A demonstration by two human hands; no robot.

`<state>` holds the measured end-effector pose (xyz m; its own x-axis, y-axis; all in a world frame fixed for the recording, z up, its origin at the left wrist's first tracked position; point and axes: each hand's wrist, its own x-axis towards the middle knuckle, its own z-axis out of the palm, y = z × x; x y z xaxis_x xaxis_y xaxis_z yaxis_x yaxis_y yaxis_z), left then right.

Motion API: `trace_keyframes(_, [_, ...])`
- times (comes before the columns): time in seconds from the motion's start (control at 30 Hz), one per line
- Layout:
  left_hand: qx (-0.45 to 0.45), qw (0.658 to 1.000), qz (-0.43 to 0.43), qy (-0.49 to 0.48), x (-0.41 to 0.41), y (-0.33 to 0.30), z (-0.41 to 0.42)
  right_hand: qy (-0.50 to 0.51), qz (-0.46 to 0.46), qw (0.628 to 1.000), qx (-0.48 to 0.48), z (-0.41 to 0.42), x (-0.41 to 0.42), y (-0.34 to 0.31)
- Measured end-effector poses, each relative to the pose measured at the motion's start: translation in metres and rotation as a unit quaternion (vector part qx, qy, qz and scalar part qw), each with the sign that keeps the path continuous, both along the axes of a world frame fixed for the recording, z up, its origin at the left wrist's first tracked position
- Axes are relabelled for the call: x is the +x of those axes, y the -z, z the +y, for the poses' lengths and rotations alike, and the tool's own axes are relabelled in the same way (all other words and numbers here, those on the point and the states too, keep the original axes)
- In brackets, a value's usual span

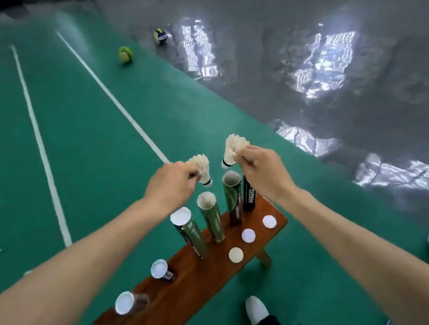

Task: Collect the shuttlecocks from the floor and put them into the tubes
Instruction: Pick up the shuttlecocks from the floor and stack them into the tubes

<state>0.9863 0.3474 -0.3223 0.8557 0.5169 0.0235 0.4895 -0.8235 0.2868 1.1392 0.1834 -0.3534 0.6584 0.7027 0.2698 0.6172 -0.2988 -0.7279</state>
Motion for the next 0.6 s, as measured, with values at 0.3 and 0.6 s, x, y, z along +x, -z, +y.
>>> trace_keyframes(0.3, [-0.025,0.988,0.143,-0.042,0.019,0.092,0.017,-0.058,0.05,0.996,-0.038,0.035,0.044,0.058])
trace_keyframes(0.6, [0.001,0.969,0.249,0.002,0.038,0.153,0.014,-0.058,0.102,0.993,-0.029,0.048,0.044,0.082])
